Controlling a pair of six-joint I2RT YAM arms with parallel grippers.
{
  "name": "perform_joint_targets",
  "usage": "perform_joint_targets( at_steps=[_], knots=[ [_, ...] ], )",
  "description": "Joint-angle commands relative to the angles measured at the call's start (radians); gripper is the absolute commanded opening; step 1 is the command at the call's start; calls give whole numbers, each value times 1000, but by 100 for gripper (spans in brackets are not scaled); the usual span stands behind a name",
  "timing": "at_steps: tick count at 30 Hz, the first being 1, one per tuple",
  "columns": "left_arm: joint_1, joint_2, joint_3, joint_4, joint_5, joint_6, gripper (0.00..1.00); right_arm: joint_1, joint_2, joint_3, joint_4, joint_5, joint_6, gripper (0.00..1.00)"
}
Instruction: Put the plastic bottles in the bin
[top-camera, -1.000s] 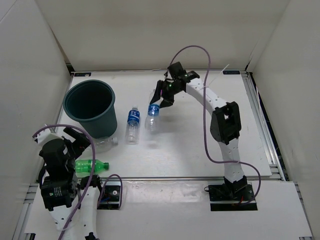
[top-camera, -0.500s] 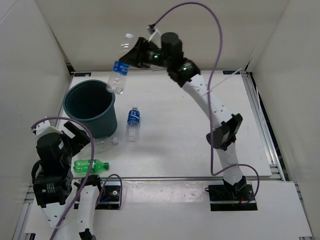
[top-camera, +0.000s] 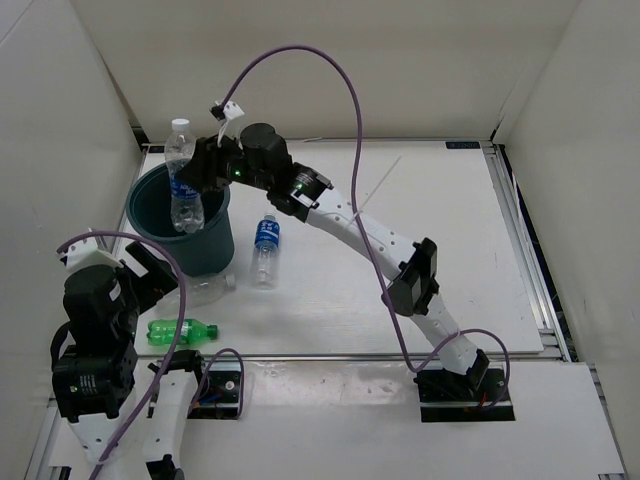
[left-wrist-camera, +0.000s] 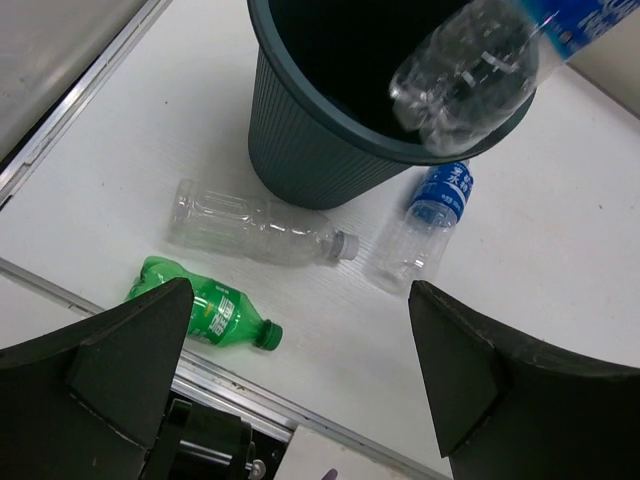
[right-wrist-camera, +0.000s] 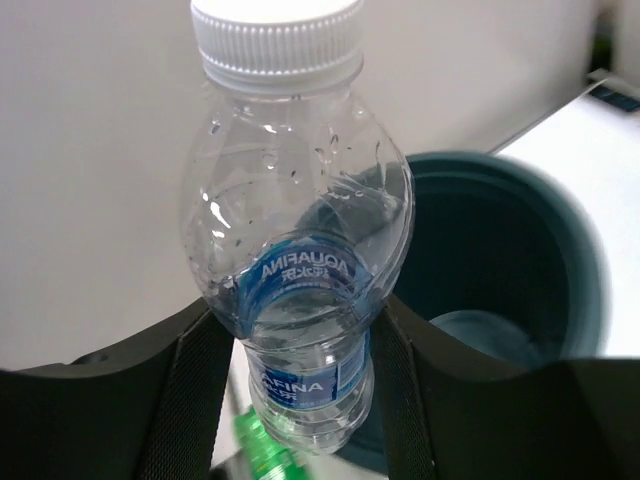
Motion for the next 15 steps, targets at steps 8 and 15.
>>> perform_joint_targets(
  at_steps=[8, 15],
  knots=[
    [-5, -58, -38, -24, -8, -72, 100, -100, -119, -81, 31, 96, -35, 64],
    [-5, -49, -47, 24, -8, -63, 100, -100, -128, -81, 22, 107, -44, 67]
  ],
)
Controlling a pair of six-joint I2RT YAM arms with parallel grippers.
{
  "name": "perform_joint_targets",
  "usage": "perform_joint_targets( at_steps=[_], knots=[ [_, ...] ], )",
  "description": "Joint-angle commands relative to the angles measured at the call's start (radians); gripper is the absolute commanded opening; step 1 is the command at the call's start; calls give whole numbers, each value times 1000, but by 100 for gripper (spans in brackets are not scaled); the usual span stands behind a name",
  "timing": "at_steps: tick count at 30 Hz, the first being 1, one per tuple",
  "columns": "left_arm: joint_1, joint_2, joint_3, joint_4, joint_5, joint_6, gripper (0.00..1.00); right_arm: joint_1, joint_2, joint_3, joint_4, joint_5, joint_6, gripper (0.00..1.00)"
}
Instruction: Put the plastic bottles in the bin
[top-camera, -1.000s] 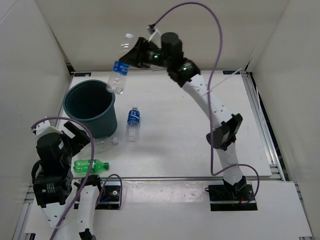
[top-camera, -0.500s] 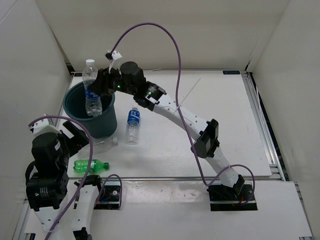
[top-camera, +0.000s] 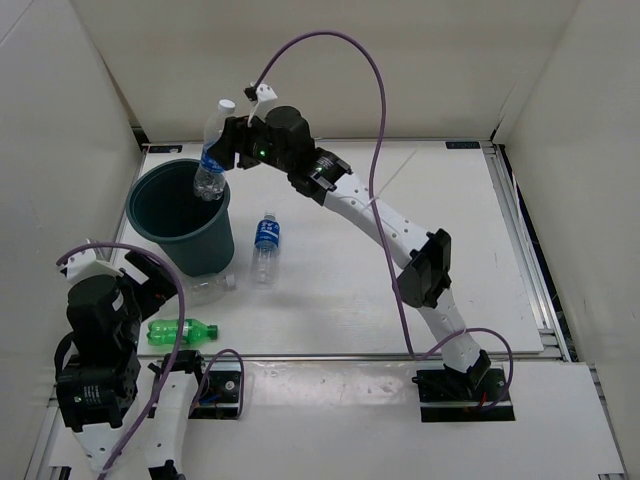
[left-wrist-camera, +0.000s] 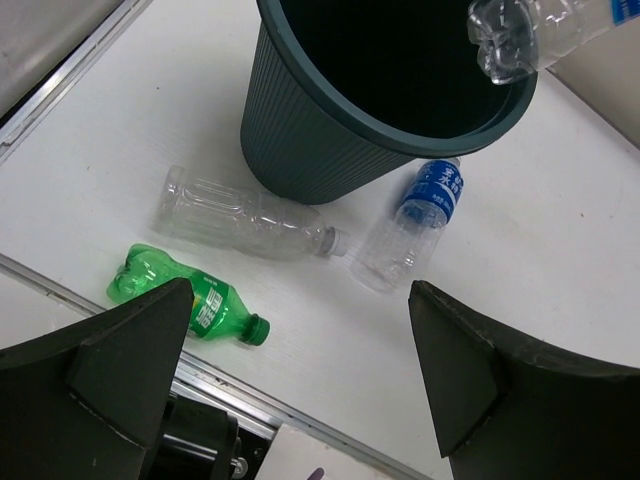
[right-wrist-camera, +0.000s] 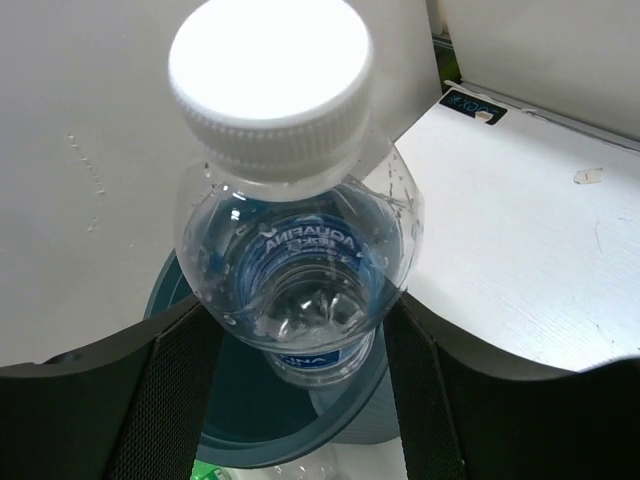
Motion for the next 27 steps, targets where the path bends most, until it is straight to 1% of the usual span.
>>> perform_joint_targets(
  at_steps=[1, 8, 15, 20, 22, 23, 26, 27],
  knots=[
    [-5, 28, 16, 33, -18, 10, 100, 15, -78, 3, 32, 13, -14, 67],
    [-5, 70, 71, 33, -41, 10, 100, 15, -107, -16, 32, 22, -24, 68],
    [-5, 98, 110, -2, -71, 19, 100, 15, -88, 9, 22, 40, -85, 72],
    [-5, 107, 120, -20, -71, 30, 100, 15, -88, 9, 13, 40, -85, 73],
    [-5, 107, 111, -20, -71, 30, 100, 15, -88, 9, 0, 31, -85, 75],
    [-5, 107, 111, -20, -71, 39, 100, 15, -88, 9, -1, 20, -85, 78],
    [-5, 107, 102, -20, -71, 50, 100, 15, -88, 9, -1, 20, -85, 82],
    [-5, 107, 102, -20, -80, 50, 100, 15, -97, 9, -1, 20, -85, 85]
  ],
)
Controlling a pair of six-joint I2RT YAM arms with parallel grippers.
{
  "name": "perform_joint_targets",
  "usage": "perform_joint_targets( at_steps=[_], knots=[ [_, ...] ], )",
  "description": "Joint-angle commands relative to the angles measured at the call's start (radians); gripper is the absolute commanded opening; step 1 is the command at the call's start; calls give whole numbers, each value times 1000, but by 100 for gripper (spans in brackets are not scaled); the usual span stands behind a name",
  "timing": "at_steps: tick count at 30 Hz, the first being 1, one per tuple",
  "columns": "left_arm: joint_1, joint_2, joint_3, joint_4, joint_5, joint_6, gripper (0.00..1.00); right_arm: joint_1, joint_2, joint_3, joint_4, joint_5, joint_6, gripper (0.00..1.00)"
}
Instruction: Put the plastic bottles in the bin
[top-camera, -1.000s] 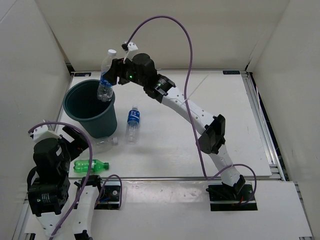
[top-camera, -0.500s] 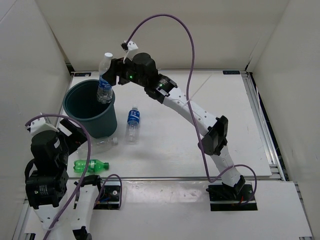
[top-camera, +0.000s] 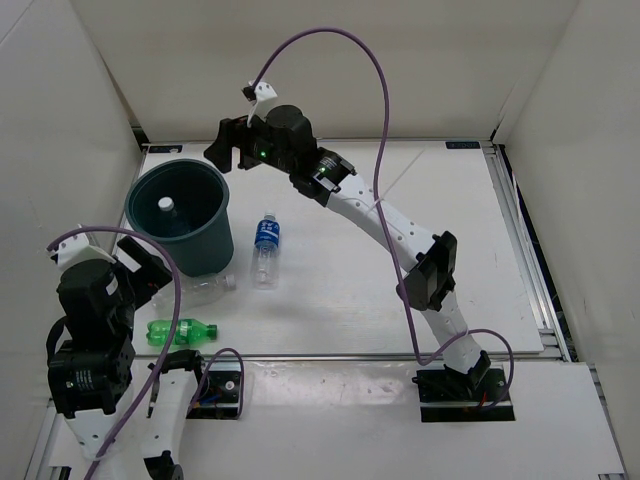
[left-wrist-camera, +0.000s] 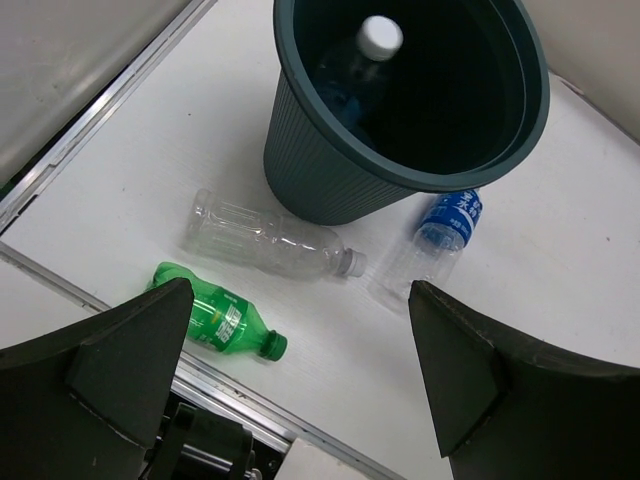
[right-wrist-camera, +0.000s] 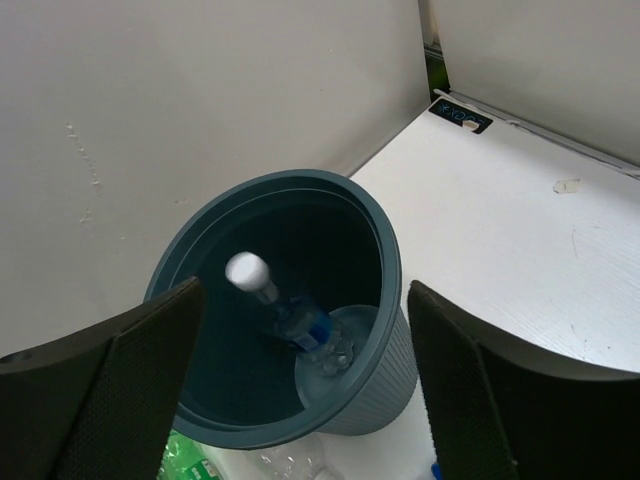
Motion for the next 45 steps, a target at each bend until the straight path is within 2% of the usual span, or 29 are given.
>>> perform_joint_targets(
  at_steps=[1, 2, 4, 11, 14, 19, 24, 26, 36, 45],
  knots=[
    [-5, 12, 7, -17, -29, 31, 100, 1, -55, 13, 30, 12, -25, 88],
    [-5, 12, 7, -17, -29, 31, 100, 1, -65, 13, 30, 27, -13, 94],
    [-5, 12, -4, -6, -29, 31, 100, 1, -75, 13, 19, 59, 9, 100],
    [-5, -20, -88, 37, -8, 13, 100, -117, -173, -122, -82, 69, 226, 100],
    [-14, -38, -126, 60, -8, 13, 100, -168, -199, -142, -148, 78, 268, 100],
    [-14, -38, -169, 80, -8, 4, 100, -246, -224, -272, -199, -49, 357, 100],
    [-14, -38, -169, 103, -17, -7, 100, -269, -103, -323, -249, -332, 417, 99],
    [-14, -29, -169, 114, -31, 2, 100, -260, -35, -314, -266, -388, 429, 100],
    [-14, -18, -168, 123, -31, 24, 100, -237, 140, -318, -331, -434, 466, 100],
    [-14, -18, -168, 56, -40, 24, 100, -228, 295, -309, -331, -523, 498, 100]
  ],
)
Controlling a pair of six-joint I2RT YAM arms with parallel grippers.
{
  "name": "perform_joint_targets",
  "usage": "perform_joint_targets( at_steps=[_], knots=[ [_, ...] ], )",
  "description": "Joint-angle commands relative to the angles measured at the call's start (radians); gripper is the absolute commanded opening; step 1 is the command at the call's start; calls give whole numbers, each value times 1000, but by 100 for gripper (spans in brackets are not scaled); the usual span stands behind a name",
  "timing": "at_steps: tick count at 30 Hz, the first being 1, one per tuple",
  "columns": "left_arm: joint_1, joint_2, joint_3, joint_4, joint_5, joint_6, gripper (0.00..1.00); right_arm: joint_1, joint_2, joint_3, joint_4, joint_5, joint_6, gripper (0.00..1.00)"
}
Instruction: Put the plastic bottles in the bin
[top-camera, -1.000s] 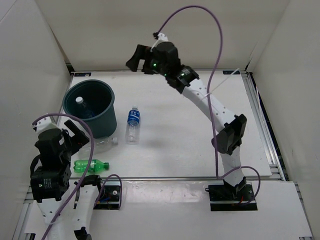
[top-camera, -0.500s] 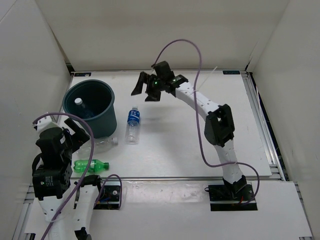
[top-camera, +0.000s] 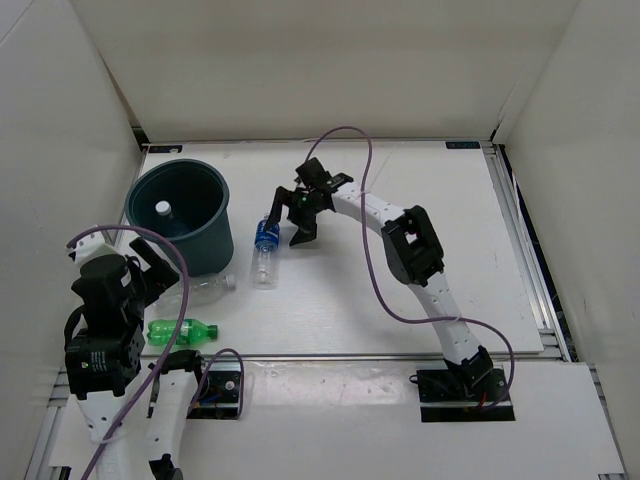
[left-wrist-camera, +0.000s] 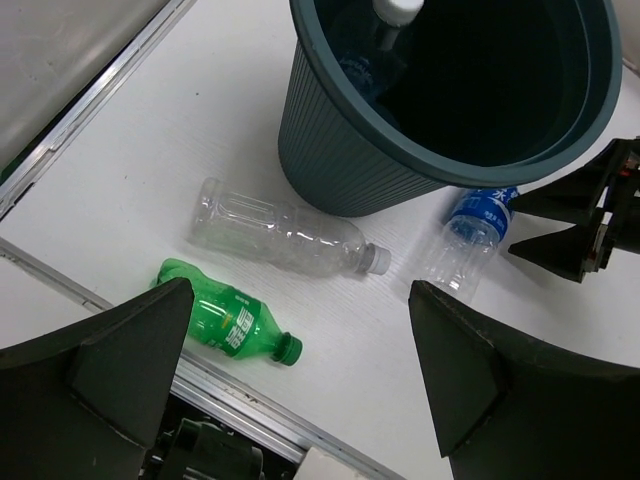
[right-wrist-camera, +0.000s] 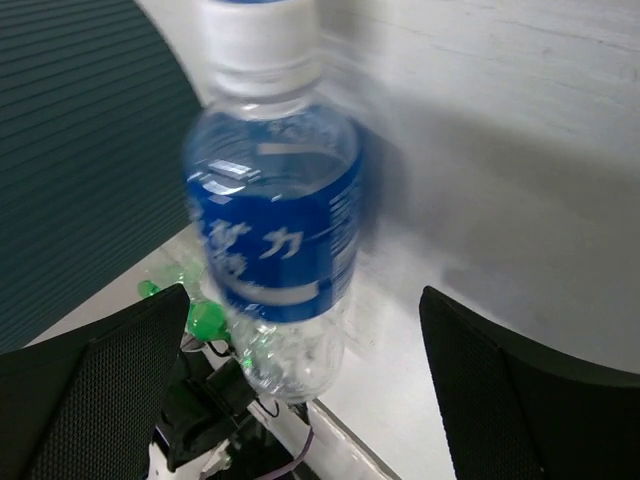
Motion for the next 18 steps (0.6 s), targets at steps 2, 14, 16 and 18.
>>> perform_joint_targets(
  at_steps=[2, 14, 16, 18],
  knots=[
    [-4, 12, 3, -35, -15, 12, 100, 3, 80, 37, 26, -74, 34, 97],
    [-4, 12, 23, -47, -3, 0, 100, 3, 42, -1, 89, -138, 51, 44],
    [-4, -11, 11, -38, -3, -11, 100, -19, 3, -28, 89, -118, 31, 34],
    [-4, -22, 0, -26, -3, -29, 100, -29, -60, -71, 89, -109, 18, 28]
  ],
)
